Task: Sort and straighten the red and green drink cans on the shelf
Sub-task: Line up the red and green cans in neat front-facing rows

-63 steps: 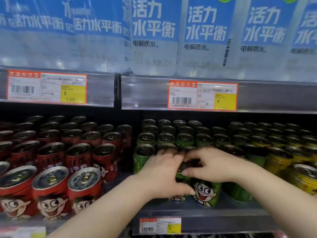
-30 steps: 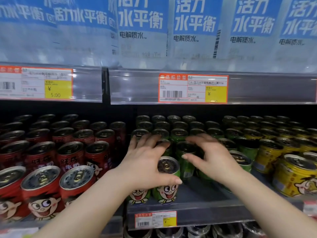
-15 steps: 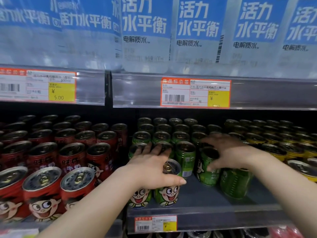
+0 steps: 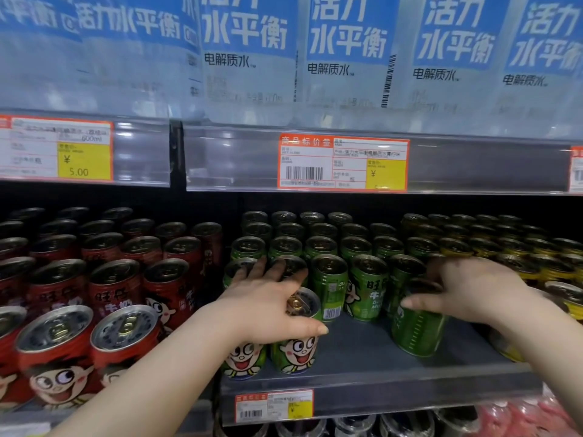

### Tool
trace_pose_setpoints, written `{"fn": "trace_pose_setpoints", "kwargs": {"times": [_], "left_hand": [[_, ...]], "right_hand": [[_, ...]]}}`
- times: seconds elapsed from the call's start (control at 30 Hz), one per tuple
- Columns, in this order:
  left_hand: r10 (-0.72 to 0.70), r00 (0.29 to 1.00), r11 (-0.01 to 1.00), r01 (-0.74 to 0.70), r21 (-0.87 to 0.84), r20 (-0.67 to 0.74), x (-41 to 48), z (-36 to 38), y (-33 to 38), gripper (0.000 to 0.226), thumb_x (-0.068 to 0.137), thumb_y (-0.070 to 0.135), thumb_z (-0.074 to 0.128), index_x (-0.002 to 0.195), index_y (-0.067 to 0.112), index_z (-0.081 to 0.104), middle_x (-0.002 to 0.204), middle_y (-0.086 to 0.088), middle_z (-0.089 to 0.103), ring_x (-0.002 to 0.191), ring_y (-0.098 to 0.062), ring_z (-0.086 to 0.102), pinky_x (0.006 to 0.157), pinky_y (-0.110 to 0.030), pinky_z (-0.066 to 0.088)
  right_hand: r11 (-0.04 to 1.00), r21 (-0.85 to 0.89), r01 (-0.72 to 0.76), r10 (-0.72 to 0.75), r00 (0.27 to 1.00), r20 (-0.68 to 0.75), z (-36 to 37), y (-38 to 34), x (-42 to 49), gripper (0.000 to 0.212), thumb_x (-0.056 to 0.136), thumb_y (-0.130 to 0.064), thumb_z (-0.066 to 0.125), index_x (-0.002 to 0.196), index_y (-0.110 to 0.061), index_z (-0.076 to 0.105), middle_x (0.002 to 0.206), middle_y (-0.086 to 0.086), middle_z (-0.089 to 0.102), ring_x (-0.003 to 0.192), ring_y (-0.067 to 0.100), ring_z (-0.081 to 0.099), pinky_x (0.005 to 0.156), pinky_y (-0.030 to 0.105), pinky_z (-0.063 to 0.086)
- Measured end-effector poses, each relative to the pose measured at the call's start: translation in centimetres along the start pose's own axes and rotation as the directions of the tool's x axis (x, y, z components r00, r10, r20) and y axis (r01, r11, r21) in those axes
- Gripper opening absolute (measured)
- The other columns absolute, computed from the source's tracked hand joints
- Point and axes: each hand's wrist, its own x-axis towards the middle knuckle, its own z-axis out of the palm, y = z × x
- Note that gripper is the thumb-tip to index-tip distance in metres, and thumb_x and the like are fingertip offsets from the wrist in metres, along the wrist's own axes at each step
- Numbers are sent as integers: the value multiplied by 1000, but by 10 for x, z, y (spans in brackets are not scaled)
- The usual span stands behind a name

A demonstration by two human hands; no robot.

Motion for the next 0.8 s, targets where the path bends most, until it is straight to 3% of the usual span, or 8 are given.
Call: {"fn": "trace_pose_setpoints", "kwargs": {"times": [0.07, 0.23, 0.37, 0.43, 0.5, 0.6, 0.7, 0.8], "left_hand": [[-3, 1000, 1000, 3, 2, 4, 0, 0, 0, 94, 67, 84, 37, 143, 46, -3, 157, 5, -10, 144, -28, -11, 115, -48, -1], [-4, 1000, 1000, 4, 3, 8, 0, 0, 0, 94, 67, 85, 36, 144, 46, -2, 157, 6, -11, 144, -27, -11, 115, -47, -1], [-1, 1000, 1000, 1, 1, 10, 0, 0, 0, 95, 67, 85, 36, 144, 45, -1, 157, 6, -11, 144, -26, -12, 115, -47, -1], [1, 1000, 1000, -1, -3, 9, 0, 0, 0, 94, 67, 85, 36, 144, 45, -1, 157, 5, -11, 144, -26, -12, 115, -47, -1], [4, 1000, 1000, -4, -8, 7, 1, 0, 0, 95, 67, 85, 37, 144, 45, -2, 157, 4, -11, 144, -27, -12, 116, -47, -1], [13, 1000, 1000, -12, -11, 5, 0, 0, -1, 98, 65, 85, 40, 144, 45, -3, 158, 3, -11, 144, -28, -12, 116, -48, -1], [17, 999, 1000, -17, 0, 30, -2, -2, -1, 110, 59, 81, 55, 144, 43, -4, 158, 2, -10, 144, -29, -11, 116, -49, -1], [23, 998, 1000, -24, 15, 61, -3, -3, -2, 118, 55, 71, 68, 144, 44, -4, 158, 0, -7, 144, -30, -8, 116, -51, 0]], "right_hand": [[998, 61, -22, 20, 1000, 22, 12, 1, -8, 83, 67, -79, 50, 129, -23, 41, 126, 3, 56, 112, 23, 56, 82, 29, 47], [927, 345, 150, -126, 988, -91, 25, -15, -13, 73, 65, -63, 68, 126, -31, 43, 121, -4, 57, 111, 17, 55, 91, 27, 45], [630, 714, 307, -407, 913, -34, 44, -33, -11, 58, 70, -42, 72, 119, -42, 39, 127, -8, 54, 111, 17, 56, 100, 37, 45], [605, 737, 300, -427, 904, -17, 47, -37, -12, 71, 70, -42, 74, 128, -43, 32, 134, -7, 47, 117, 18, 52, 103, 38, 43], [672, 674, 306, -339, 937, -87, 52, -45, -13, 92, 64, -53, 76, 139, -35, 25, 130, -14, 37, 122, 6, 41, 106, 28, 36], [685, 630, 366, -305, 929, -208, 60, -63, -16, 90, 61, -54, 76, 135, -30, 30, 120, -17, 42, 114, 1, 42, 97, 20, 36], [571, 756, 321, -356, 926, -124, 64, -53, -11, 76, 64, -46, 78, 125, -36, 35, 125, -15, 50, 117, 1, 48, 104, 27, 40], [483, 837, 258, -408, 912, -46, 64, -48, -14, 90, 57, -53, 77, 131, -34, 32, 131, -12, 49, 122, 2, 48, 108, 35, 39]]}}
